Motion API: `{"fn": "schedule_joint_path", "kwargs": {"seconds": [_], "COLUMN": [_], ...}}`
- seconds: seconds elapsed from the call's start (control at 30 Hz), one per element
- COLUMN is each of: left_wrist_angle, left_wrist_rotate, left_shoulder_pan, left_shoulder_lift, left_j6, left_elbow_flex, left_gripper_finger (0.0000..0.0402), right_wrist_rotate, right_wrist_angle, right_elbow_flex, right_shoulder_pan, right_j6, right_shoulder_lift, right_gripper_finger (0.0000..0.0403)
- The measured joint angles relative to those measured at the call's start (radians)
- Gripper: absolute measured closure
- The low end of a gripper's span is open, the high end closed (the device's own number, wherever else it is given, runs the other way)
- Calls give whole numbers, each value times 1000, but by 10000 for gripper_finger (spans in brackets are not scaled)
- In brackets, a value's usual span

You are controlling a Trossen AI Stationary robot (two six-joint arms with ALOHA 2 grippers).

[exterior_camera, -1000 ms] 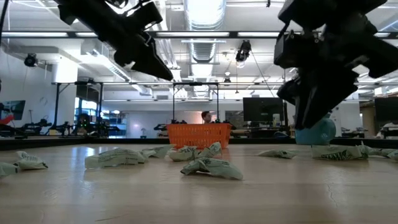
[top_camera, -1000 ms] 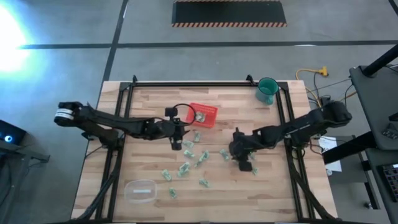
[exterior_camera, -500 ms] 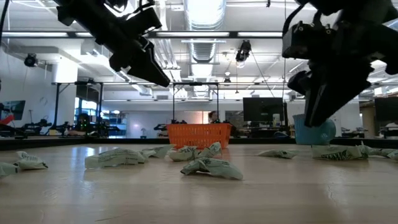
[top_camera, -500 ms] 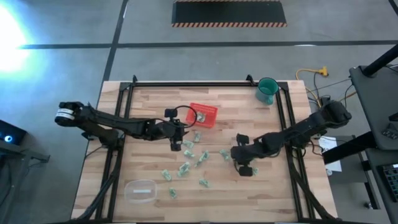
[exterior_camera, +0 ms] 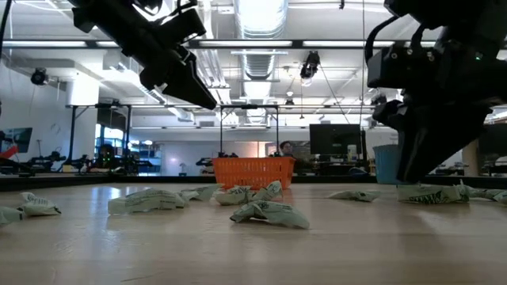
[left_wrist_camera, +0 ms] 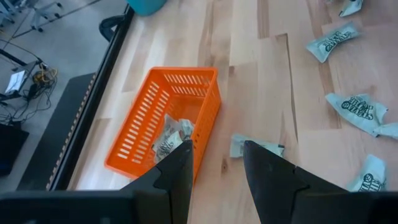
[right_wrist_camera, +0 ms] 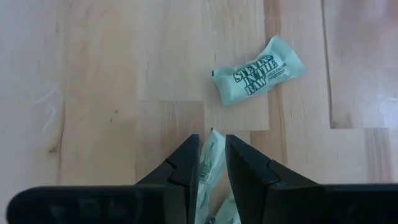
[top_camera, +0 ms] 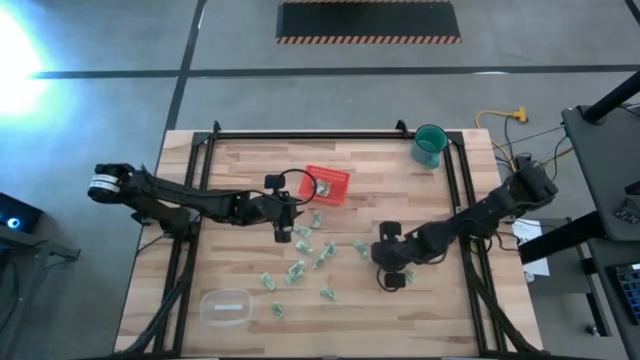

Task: Pick and place items into bin
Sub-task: Put the stevia packet into the orange bin

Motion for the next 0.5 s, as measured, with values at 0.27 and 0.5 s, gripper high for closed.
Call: {"fn": "schedule_joint_path", "kwargs": {"seconds": [0.27,0.5], "left_wrist_angle": [-8,-8], "left_wrist_rotate": [0,0], "left_shoulder_pan": [0,0], "left_shoulder_lift": [0,0], "left_j6": [-1,-1], "left_elbow_flex": [0,0], "left_gripper_finger": [276,276], "right_wrist_rotate": [0,0], "right_wrist_angle": [7,4], "right_elbow_flex": [2,2], "right_shoulder_pan": [0,-1], "right_j6": [9,0], "right_shoulder_lift": [44,42], "right_gripper_finger": [323,320]}}
